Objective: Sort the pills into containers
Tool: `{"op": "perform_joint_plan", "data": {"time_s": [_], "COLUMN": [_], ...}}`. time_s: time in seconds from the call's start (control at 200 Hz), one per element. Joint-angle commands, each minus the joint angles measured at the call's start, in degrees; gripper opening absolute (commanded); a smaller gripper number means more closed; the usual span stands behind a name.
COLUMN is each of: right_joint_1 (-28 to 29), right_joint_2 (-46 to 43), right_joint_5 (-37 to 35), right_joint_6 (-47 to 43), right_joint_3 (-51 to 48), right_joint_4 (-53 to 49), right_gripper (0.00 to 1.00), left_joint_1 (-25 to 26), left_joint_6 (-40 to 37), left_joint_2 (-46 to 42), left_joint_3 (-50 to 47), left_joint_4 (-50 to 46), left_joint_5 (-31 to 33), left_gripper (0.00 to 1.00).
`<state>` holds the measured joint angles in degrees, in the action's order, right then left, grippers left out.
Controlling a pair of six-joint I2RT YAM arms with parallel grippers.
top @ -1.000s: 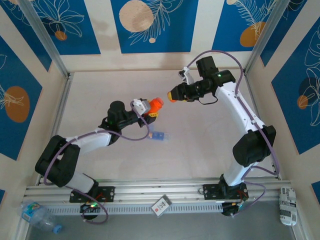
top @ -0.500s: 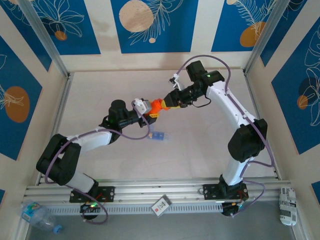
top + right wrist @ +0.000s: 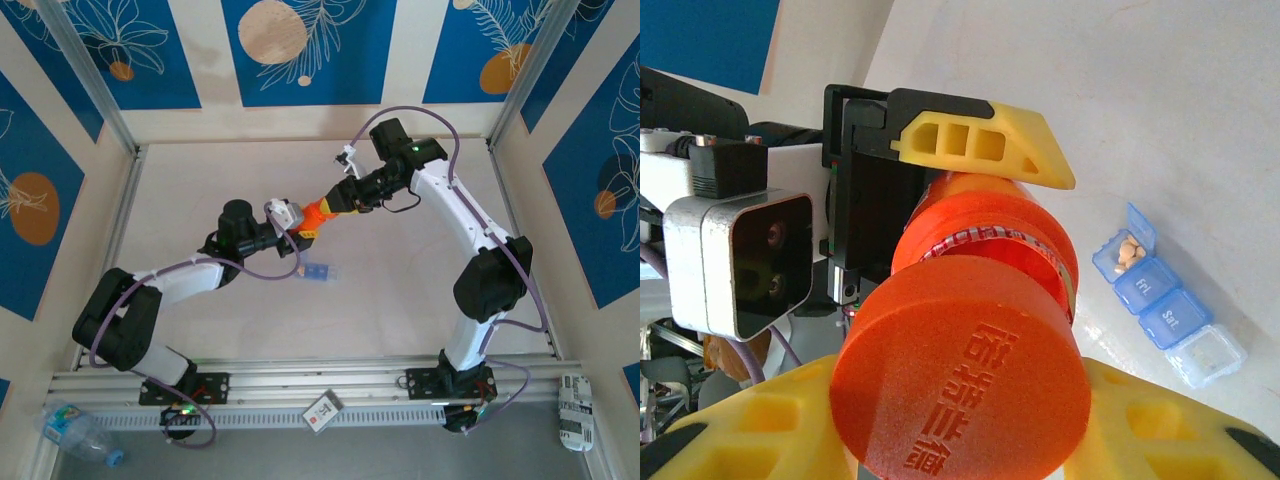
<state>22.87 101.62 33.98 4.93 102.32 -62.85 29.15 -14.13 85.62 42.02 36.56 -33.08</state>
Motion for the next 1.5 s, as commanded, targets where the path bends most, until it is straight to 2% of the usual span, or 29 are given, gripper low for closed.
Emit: {"op": "perform_joint_plan", "data": {"time_s": [0.0, 0.525, 0.64, 1.1, 1.496], "right_joint_1": [0.29, 1.43, 1.52, 0.42, 4.03], "right_joint_2": [0.54, 2.19, 2.18, 0.68, 3.47], "right_joint_5": [2.4, 3.96, 4.71, 5.02, 4.29], "right_joint_6": [-0.82, -1.66, -2.67, -2.19, -3.69], "right_joint_3": [1.35, -0.33, -0.84, -5.59, -2.13], "right_joint_4": [-1.32, -1.18, -1.69, 0.69, -2.09], "right_gripper": [0.4, 0.39, 0.36, 0.35, 0.36], "left_joint_1": [-0.5, -0.49, -0.54, -0.48, -0.52], "left_joint_6": [-1.6, -2.03, -2.75, -3.38, -4.27], "left_joint_2": [-2.14, -3.1, -3.2, -3.99, -4.63], "left_joint_3": [0.78, 2.54, 2.72, 2.5, 3.15], "left_joint_4": [-0.07, -1.89, -2.49, -2.56, -4.46], "left_joint_5": [-2.77, -4.53, -4.62, -4.62, -5.67], "left_gripper": [0.0, 0.0, 0.0, 0.0, 0.0]}}
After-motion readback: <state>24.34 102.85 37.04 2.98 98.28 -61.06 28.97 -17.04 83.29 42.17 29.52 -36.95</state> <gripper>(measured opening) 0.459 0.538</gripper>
